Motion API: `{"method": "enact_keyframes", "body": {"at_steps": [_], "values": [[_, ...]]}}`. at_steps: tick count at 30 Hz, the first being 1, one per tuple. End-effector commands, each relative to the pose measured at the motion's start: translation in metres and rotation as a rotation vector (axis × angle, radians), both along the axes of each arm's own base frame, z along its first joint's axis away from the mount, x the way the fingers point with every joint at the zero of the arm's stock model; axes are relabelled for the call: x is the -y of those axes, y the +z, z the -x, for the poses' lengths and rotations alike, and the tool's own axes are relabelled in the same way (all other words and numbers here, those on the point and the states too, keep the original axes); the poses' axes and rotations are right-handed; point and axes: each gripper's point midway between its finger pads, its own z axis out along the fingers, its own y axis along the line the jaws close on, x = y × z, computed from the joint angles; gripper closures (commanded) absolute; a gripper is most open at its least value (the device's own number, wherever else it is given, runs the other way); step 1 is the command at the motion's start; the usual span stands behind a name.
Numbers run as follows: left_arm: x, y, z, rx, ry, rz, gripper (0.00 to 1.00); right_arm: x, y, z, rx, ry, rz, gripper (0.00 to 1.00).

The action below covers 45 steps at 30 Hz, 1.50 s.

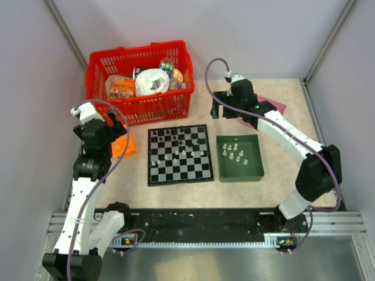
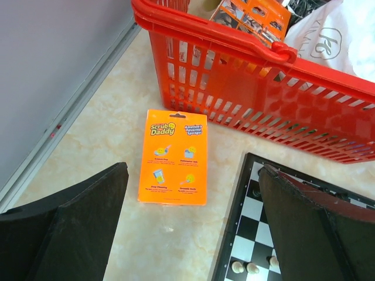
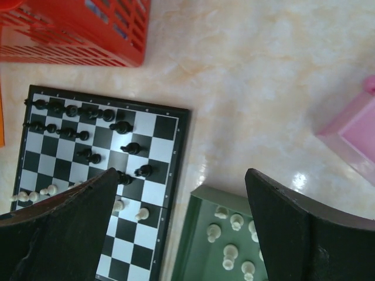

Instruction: Set up the chess pieces on the board

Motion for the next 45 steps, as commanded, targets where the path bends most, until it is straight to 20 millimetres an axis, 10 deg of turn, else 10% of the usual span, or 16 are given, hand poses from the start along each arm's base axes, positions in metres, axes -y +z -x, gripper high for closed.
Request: {"method": "enact_keyframes", "body": {"at_steps": [1, 14, 24, 32, 45], "values": [[0.004, 0.008, 0.008, 0.020, -0.034, -0.004, 0.01, -0.026, 0.015, -0.012, 0.040, 0.062, 0.038, 0.11], [-0.015, -0.012, 0.009, 0.063, 0.120, 0.038, 0.01, -0.062, 0.011, -0.018, 0.057, 0.162, 0.070, 0.09], [-0.023, -0.026, 0.010, 0.045, 0.171, 0.027, 0.01, -0.092, 0.004, -0.020, 0.039, 0.199, 0.055, 0.31], [-0.019, -0.026, 0.011, 0.047, 0.149, 0.048, 0.01, -0.118, -0.037, -0.018, -0.045, 0.231, 0.092, 0.52], [-0.017, -0.027, 0.012, 0.050, 0.144, 0.054, 0.01, -0.146, -0.077, -0.014, -0.097, 0.256, 0.076, 0.58]]}}
